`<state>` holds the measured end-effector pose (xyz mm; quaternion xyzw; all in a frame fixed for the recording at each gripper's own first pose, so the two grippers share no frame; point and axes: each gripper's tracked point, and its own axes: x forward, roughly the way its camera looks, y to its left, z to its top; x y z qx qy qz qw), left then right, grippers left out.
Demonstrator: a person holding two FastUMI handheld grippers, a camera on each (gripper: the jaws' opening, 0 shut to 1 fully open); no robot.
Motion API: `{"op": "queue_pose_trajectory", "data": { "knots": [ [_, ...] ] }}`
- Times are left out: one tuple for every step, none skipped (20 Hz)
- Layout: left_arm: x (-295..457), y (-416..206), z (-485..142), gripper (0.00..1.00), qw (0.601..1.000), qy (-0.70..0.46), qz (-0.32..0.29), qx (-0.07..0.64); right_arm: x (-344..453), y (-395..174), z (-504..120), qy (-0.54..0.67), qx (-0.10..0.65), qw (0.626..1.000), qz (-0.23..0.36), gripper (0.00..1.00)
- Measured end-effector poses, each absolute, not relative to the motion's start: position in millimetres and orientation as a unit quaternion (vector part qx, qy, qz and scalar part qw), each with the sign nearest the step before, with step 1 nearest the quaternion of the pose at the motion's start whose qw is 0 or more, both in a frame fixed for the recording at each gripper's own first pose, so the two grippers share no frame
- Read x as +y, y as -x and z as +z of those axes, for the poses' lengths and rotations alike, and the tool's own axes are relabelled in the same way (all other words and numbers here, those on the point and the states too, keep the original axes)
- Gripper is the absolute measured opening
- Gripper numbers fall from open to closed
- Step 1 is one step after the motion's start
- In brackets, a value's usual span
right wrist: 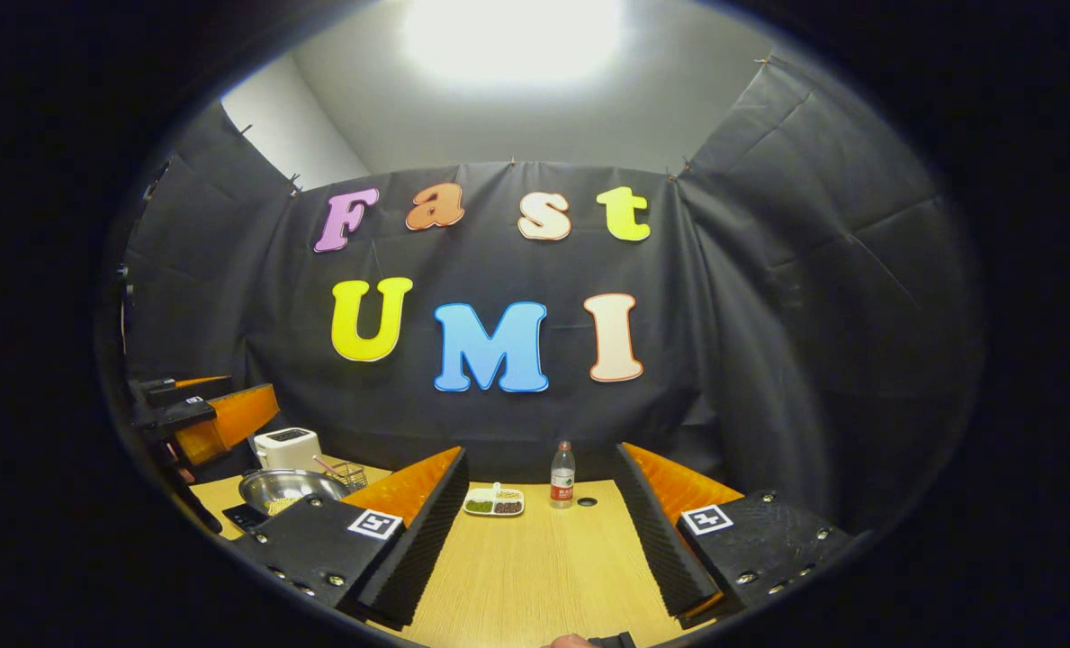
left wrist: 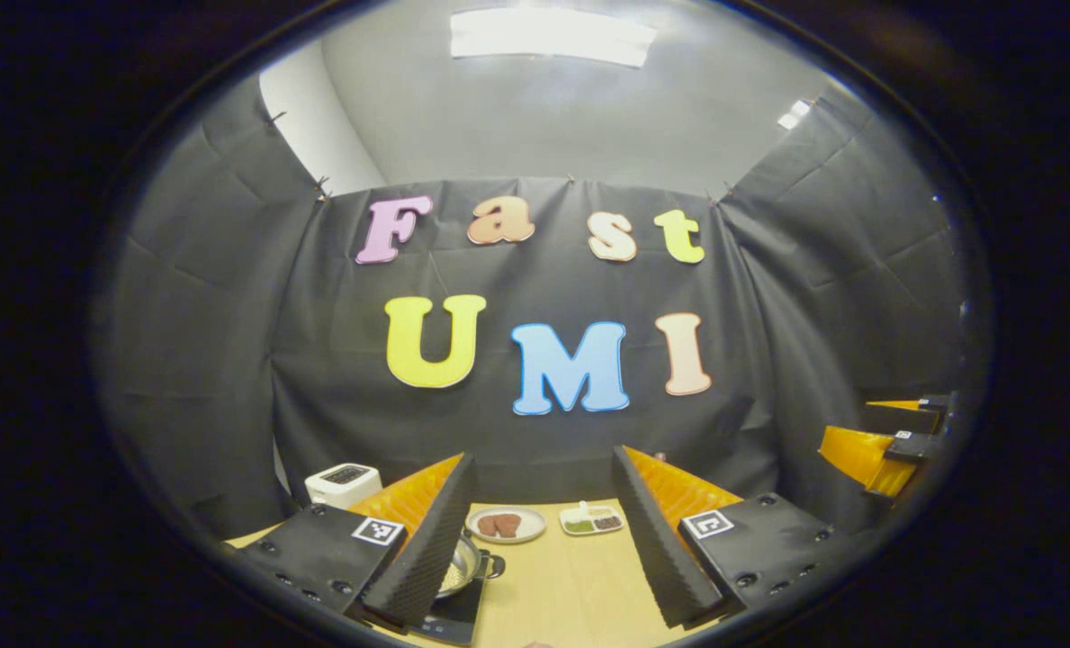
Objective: First push the handle of the pot to place it horizontally, then grasp the pot with both hands and set it on the induction cooktop.
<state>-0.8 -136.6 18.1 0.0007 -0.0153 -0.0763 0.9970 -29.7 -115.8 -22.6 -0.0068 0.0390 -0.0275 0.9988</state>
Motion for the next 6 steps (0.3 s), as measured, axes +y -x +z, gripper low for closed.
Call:
{"op": "queue_pose_trajectory", "data": {
  "knots": [
    [-132, 4, 20, 0.97, 0.997, 0.001, -0.075, -0.018, -113, 30, -25, 0.005, 0.041, 0.999, -0.029, 0.97],
    [-127, 6, 21, 0.97, 0.997, 0.002, -0.072, -0.020, -111, 30, -25, 0.001, 0.042, 0.999, -0.030, 0.97],
    [-122, 8, 22, 0.97, 0.997, 0.003, -0.069, -0.021, -107, 29, -24, -0.002, 0.043, 0.999, -0.029, 0.97],
    [-117, 10, 22, 0.97, 0.998, 0.003, -0.066, -0.020, -105, 30, -22, -0.004, 0.042, 0.999, -0.027, 0.97],
    [-112, 11, 21, 1.00, 0.998, 0.001, -0.064, -0.018, -102, 30, -19, -0.004, 0.036, 0.999, -0.026, 0.97],
    [-105, 12, 21, 0.90, 0.998, -0.004, -0.059, -0.017, -104, 28, -17, -0.004, 0.032, 0.999, -0.031, 0.97]
  ]
}}
